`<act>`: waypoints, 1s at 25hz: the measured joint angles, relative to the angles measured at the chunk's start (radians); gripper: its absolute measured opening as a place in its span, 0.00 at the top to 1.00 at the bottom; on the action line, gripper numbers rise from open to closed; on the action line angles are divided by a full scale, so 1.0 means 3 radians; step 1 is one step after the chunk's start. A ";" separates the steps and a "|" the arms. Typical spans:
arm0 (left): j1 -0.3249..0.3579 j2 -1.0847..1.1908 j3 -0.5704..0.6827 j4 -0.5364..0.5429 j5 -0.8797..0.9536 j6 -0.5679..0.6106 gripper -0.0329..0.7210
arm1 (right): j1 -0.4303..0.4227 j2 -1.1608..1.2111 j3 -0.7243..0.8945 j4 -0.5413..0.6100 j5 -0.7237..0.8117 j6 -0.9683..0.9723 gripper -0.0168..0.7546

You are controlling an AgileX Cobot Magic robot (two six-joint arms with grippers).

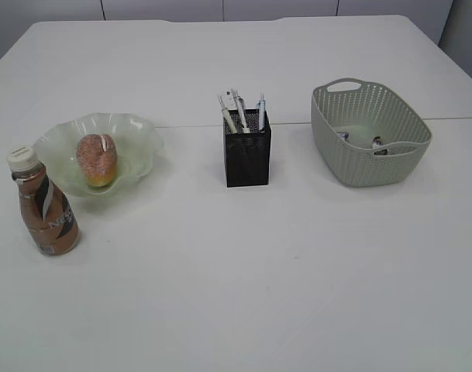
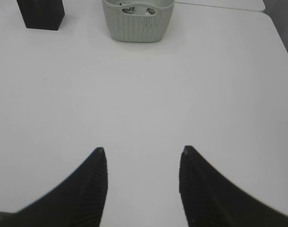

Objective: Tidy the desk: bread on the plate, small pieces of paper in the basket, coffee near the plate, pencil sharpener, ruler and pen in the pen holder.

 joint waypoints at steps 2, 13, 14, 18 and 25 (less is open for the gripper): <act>0.0000 0.0000 0.0000 0.0000 0.0000 0.0000 0.64 | 0.0000 0.0000 0.0000 -0.0007 0.0000 0.0006 0.47; 0.0000 0.0000 0.0000 0.0000 0.0000 0.0000 0.64 | 0.0000 0.0000 0.0000 -0.0029 0.0000 0.0035 0.47; 0.0000 0.0000 0.0000 0.0000 0.0000 0.0000 0.64 | 0.0000 0.0000 0.0000 -0.0029 0.0000 0.0035 0.47; 0.0000 0.0000 0.0000 0.0000 0.0000 0.0000 0.64 | 0.0000 0.0000 0.0000 -0.0036 0.0000 0.0035 0.47; 0.0000 0.0000 0.0000 0.0000 0.0000 0.0000 0.64 | 0.0000 0.0000 0.0000 -0.0036 0.0000 0.0035 0.47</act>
